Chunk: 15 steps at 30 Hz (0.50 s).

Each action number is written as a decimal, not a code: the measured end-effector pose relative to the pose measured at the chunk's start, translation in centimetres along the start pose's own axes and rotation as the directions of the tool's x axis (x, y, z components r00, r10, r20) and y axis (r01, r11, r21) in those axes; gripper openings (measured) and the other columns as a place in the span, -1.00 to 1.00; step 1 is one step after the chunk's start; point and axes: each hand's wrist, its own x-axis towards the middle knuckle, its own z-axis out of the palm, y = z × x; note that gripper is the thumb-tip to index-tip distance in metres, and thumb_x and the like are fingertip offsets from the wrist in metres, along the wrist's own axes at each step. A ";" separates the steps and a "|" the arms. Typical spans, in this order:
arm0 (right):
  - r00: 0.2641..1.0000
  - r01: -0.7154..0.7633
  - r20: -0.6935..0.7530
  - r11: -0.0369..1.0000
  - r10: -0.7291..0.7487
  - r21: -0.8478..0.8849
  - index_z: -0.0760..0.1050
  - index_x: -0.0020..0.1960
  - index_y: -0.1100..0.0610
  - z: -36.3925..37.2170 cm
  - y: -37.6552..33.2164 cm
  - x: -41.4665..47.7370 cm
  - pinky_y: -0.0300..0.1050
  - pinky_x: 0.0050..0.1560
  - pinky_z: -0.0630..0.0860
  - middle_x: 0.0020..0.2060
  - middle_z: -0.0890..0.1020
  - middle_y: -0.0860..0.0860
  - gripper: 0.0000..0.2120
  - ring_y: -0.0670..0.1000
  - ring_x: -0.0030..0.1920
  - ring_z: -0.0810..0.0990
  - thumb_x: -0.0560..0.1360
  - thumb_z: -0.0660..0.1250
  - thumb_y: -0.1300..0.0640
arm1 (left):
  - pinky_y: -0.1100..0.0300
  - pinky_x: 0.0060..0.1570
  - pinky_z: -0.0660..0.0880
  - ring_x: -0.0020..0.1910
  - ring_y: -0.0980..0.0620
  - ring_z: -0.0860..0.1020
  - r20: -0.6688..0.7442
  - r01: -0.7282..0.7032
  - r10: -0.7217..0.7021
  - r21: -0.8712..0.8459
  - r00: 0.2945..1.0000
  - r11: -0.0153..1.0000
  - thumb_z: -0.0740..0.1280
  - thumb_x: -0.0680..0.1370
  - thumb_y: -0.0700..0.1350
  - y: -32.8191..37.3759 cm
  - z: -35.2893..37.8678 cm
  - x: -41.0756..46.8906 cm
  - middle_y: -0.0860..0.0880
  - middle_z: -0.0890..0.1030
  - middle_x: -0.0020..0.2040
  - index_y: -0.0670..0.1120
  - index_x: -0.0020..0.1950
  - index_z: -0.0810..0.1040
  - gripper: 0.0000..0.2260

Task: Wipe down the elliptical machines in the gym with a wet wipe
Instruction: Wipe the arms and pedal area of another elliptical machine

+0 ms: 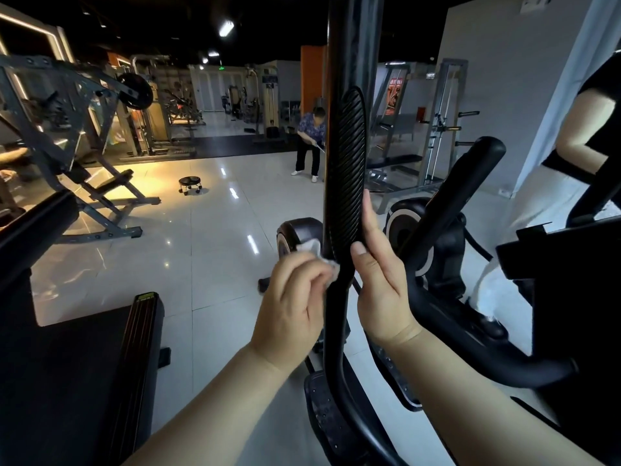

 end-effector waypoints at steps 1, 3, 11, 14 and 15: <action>1.000 0.000 0.000 1.000 0.000 -0.002 0.09 0.60 0.27 0.0 0.1 0.0 -0.32 0.45 0.20 0.42 0.40 -0.38 -0.46 -0.24 0.48 0.31 0.63 0.06 0.35 | -0.12 0.16 0.58 0.10 -0.14 0.62 0.022 0.013 -0.013 0.015 1.000 1.000 0.20 0.72 -0.16 0.1 0.0 -0.7 -0.02 0.47 0.13 -0.12 0.16 0.51 -0.88; 1.000 0.011 -0.003 1.000 -0.011 0.002 0.09 0.60 0.27 0.1 0.3 -0.1 -0.35 0.40 0.24 0.35 0.44 -0.43 -0.46 -0.29 0.41 0.36 0.63 0.06 0.35 | -0.05 0.17 0.57 0.08 -0.08 0.61 0.029 0.009 -0.010 0.023 1.000 1.000 0.20 0.71 -0.17 0.6 -0.1 -0.6 -0.02 0.47 0.12 -0.11 0.15 0.52 -0.89; 1.000 -0.020 0.013 0.999 0.020 0.045 -0.03 0.58 0.38 0.5 -0.2 -0.3 -0.44 0.32 0.32 0.39 0.46 -0.25 -0.48 -0.39 0.31 0.43 0.64 -0.04 0.52 | 0.00 0.24 0.55 0.10 -0.13 0.60 -0.084 -0.083 0.087 0.056 0.993 0.995 0.27 0.68 -0.22 2.1 0.7 3.1 -0.07 0.48 0.12 -0.22 0.14 0.59 -0.87; 1.000 -0.017 0.009 0.999 0.016 0.047 0.03 0.59 0.34 0.3 -0.1 -0.4 -0.34 0.44 0.22 0.53 0.32 -0.05 -0.51 -0.24 0.50 0.30 0.68 -0.02 0.42 | 0.04 0.23 0.55 0.12 -0.07 0.58 -0.054 -0.033 0.036 0.058 0.998 0.998 0.22 0.72 -0.15 0.9 0.9 0.0 -0.04 0.45 0.13 -0.14 0.17 0.51 -0.88; 1.000 -0.019 -0.002 0.999 0.019 0.051 0.06 0.60 0.30 0.4 0.0 -0.3 -0.30 0.47 0.20 0.53 0.31 -0.08 -0.52 -0.19 0.53 0.26 0.69 0.00 0.35 | 0.07 0.24 0.54 0.13 -0.03 0.56 -0.053 0.005 -0.002 0.051 0.999 0.999 0.19 0.73 -0.11 0.7 0.8 -0.9 -0.02 0.45 0.13 -0.12 0.17 0.49 -0.87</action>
